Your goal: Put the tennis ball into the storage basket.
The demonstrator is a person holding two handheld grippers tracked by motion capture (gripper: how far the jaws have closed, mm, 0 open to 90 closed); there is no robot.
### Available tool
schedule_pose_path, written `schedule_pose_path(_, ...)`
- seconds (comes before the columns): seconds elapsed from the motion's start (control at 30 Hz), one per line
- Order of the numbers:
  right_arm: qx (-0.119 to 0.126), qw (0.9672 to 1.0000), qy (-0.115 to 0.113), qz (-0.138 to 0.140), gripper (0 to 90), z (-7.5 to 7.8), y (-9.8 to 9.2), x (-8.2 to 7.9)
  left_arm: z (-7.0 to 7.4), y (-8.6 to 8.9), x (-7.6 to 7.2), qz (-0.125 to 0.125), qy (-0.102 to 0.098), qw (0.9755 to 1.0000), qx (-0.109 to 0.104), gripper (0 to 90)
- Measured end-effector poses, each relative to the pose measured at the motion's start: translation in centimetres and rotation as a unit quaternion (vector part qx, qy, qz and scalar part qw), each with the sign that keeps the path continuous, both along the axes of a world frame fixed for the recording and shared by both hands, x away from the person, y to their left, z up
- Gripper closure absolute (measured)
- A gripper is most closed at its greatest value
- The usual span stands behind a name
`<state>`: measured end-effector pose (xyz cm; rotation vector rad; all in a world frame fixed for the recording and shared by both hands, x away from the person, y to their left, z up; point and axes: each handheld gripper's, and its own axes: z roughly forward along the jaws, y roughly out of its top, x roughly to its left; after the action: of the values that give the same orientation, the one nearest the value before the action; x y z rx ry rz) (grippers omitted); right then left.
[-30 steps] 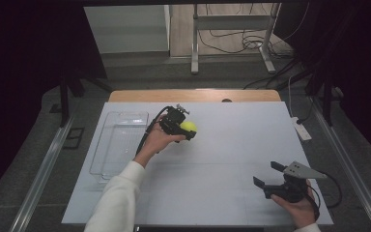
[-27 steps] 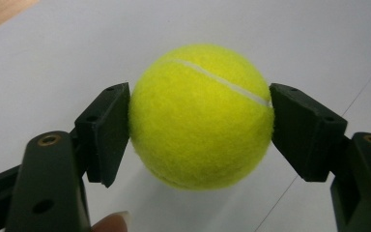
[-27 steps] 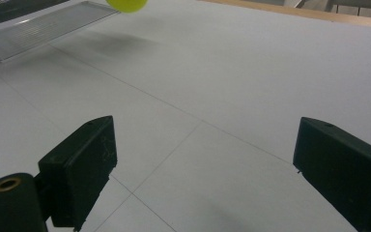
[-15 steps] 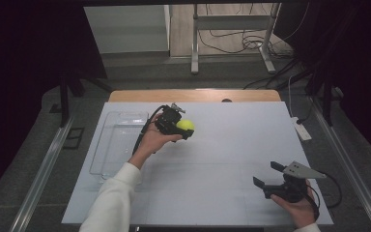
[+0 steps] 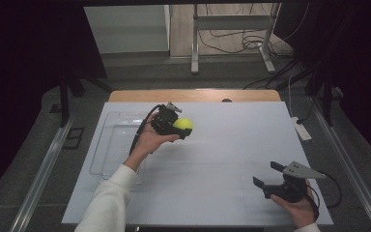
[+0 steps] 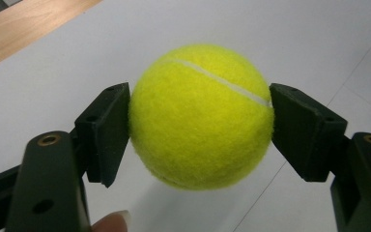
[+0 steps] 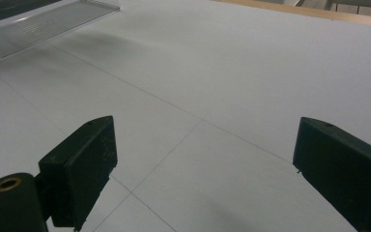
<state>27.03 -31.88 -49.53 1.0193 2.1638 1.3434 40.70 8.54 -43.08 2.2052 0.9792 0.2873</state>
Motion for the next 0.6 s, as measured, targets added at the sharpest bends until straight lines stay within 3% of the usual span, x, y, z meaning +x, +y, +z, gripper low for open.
schedule_pose_path(0.6, 0.000, 1.0000, 0.000, -0.001, 8.7, 0.00, 0.01, 0.00, 0.96, 0.74, -0.80, 0.001, -0.019, 0.9995, -0.024, 27.3)
